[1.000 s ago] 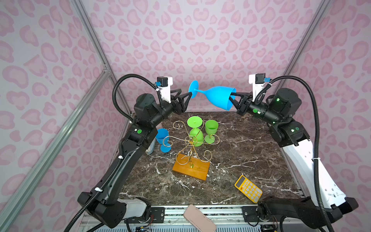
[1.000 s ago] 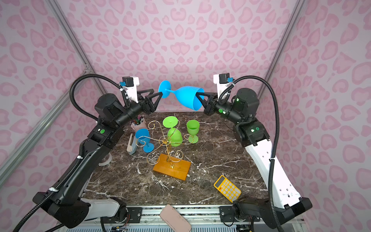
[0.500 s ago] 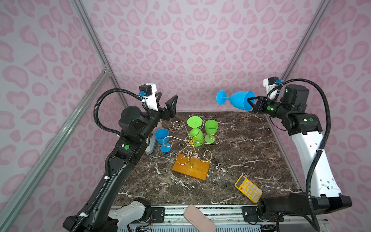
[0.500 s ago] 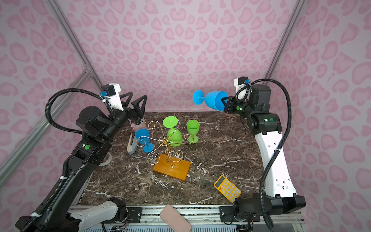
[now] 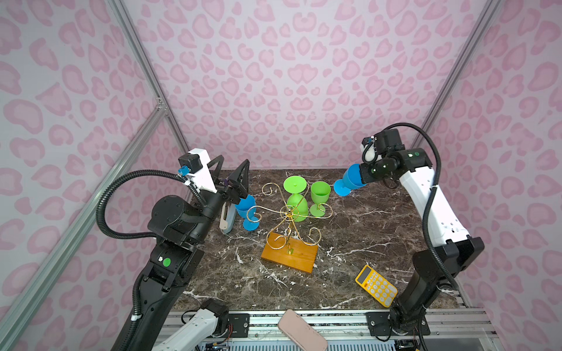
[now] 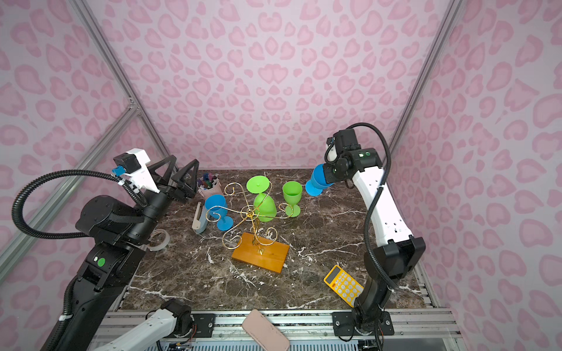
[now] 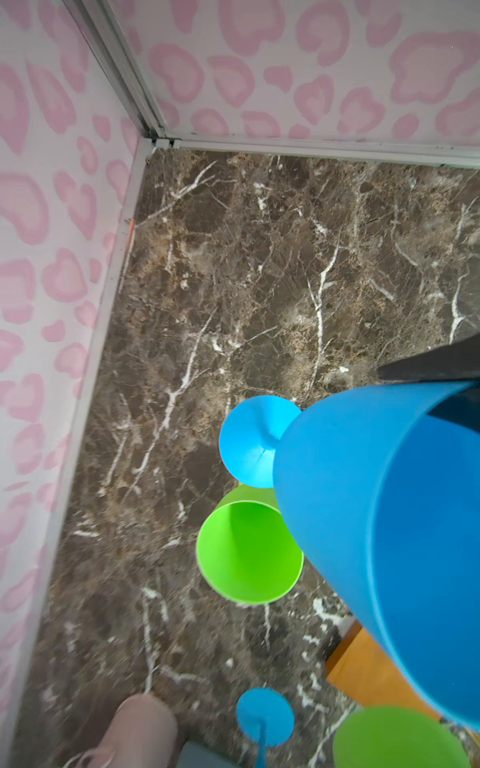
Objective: Take the wine glass off the wine glass rack
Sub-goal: Pass the wine glass, then place the wine glass at the top-right of the table.
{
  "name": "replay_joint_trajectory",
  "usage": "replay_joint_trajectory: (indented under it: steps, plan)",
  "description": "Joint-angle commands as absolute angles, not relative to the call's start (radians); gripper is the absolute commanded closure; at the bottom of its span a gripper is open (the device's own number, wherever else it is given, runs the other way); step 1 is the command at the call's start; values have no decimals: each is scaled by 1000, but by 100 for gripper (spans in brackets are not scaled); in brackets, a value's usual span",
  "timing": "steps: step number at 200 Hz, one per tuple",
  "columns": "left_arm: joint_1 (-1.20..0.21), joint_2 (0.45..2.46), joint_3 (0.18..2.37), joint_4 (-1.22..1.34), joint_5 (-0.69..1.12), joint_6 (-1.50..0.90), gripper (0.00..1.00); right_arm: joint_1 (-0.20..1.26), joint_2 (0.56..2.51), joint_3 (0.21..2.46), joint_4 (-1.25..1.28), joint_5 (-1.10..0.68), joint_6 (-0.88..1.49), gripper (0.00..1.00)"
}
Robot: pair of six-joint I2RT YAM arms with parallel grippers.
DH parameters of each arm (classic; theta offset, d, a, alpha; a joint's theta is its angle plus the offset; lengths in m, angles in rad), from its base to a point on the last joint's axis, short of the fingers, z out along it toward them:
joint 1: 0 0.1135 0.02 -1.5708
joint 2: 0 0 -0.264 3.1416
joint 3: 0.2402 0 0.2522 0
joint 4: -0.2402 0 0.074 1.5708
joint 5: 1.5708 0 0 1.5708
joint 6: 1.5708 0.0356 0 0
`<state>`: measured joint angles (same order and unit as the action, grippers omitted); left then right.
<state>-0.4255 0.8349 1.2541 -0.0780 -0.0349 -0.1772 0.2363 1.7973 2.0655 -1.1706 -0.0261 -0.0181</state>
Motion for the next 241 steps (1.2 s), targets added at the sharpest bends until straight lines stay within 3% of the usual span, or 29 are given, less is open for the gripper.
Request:
replay_joint_trajectory:
  steps: [1,47,122,241]
  plan:
    - [-425,801,1239,-93,-57,-187,20,242,1846,2087,-1226,81,-39,100]
    - [-425,739,1228,-127,-73,-185,20,247,1983,2176,-1233,86,-44,100]
    - [-426,689,1224,-175,-91,-178,20,244,2283,2541,-1319,100,-40,100]
    - [-425,698,1222,-170,-77,-192,20,238,2418,2595,-1318,87,-37,100]
